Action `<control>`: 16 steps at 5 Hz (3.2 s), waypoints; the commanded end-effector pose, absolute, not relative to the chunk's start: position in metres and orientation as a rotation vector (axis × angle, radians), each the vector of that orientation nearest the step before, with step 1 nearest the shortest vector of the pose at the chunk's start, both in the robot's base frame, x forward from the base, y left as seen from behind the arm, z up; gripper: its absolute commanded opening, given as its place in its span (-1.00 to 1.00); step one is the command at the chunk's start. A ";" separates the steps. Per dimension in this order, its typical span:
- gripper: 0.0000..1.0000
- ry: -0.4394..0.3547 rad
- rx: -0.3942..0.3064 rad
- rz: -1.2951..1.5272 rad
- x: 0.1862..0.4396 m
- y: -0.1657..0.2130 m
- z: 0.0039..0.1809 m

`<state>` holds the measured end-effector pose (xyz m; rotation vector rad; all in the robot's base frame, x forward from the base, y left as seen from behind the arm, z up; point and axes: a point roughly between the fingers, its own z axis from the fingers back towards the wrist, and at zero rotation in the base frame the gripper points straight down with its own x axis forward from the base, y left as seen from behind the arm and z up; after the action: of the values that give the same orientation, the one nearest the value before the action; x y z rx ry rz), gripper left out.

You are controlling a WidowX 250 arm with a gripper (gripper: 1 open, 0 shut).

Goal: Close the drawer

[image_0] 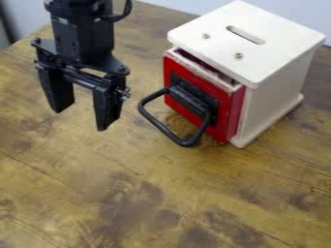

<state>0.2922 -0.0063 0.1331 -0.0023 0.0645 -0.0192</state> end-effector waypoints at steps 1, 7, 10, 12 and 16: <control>1.00 -0.100 0.001 -0.046 0.291 0.000 0.129; 1.00 -0.157 0.012 -0.080 0.325 0.043 0.142; 1.00 -0.140 0.003 -0.106 0.313 0.056 0.143; 1.00 -0.174 0.019 -0.088 0.310 0.052 0.143; 1.00 -0.158 0.012 -0.053 0.322 0.048 0.134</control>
<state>0.3145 0.0457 0.1177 -0.0007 -0.0984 -0.0509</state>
